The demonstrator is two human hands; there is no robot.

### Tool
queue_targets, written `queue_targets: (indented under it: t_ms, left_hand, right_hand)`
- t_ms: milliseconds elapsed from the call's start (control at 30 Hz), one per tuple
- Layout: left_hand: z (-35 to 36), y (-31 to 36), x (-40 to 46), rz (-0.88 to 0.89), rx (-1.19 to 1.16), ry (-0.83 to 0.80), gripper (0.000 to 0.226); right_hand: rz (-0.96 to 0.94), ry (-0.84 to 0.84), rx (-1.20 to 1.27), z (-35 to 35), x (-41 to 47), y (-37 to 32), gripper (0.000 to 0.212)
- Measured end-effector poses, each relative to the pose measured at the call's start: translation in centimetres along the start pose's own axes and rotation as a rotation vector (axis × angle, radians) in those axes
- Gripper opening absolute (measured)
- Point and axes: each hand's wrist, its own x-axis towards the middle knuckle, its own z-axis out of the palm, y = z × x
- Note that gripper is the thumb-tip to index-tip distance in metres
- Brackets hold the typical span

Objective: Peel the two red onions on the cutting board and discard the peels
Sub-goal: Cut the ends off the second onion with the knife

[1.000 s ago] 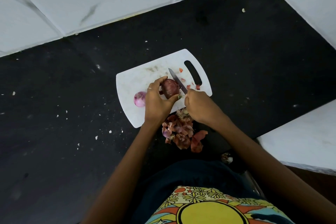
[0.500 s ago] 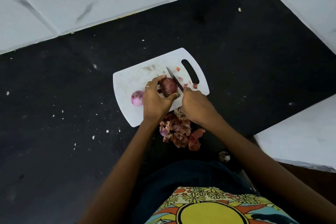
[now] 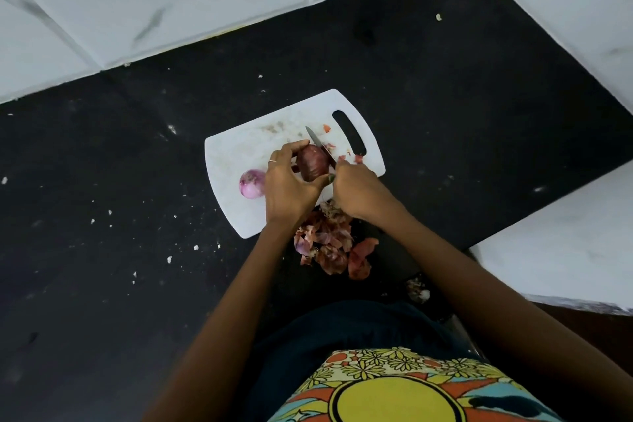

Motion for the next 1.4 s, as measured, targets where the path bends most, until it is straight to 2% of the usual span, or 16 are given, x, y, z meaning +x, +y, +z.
queue_targets:
  t_ms: [233, 433, 633, 767, 1033, 1167, 1267, 1400]
  left_hand:
    - [-0.1, -0.3, 0.1, -0.013, -0.031, 0.012, 0.065]
    - [-0.2, -0.2, 0.3, 0.006, -0.04, 0.028, 0.059]
    - [0.0, -0.2, 0.2, -0.014, -0.024, 0.024, 0.059]
    - [0.1, 0.0, 0.2, -0.007, -0.023, 0.018, 0.058]
    - [0.0, 0.1, 0.6, -0.095, -0.043, 0.012, 0.052]
    - [0.7, 0.5, -0.1, -0.122, -0.028, 0.088, 0.053]
    - [1.1, 1.6, -0.6, -0.147, -0.056, 0.142, 0.052]
    - [1.2, 2.9, -0.6, -0.228, -0.128, 0.136, 0.05]
  right_hand:
    - [-0.018, 0.065, -0.055, 1.2, -1.4, 1.2, 0.023]
    - [-0.03, 0.058, -0.044, 0.9, 0.1, 0.3, 0.029]
    - [-0.019, 0.069, -0.052, 1.9, -1.0, 1.5, 0.024]
    - [-0.012, 0.049, -0.018, 1.3, 0.1, 0.4, 0.032]
    - [0.07, 0.057, 0.009, 4.3, -2.1, 1.8, 0.03]
    - [0.095, 0.061, 0.057, 4.0, -1.1, 1.0, 0.029]
    - [0.072, 0.042, 0.092, 3.6, -0.2, 0.9, 0.027]
    - [0.035, 0.126, 0.222, 2.6, 1.0, 1.4, 0.026]
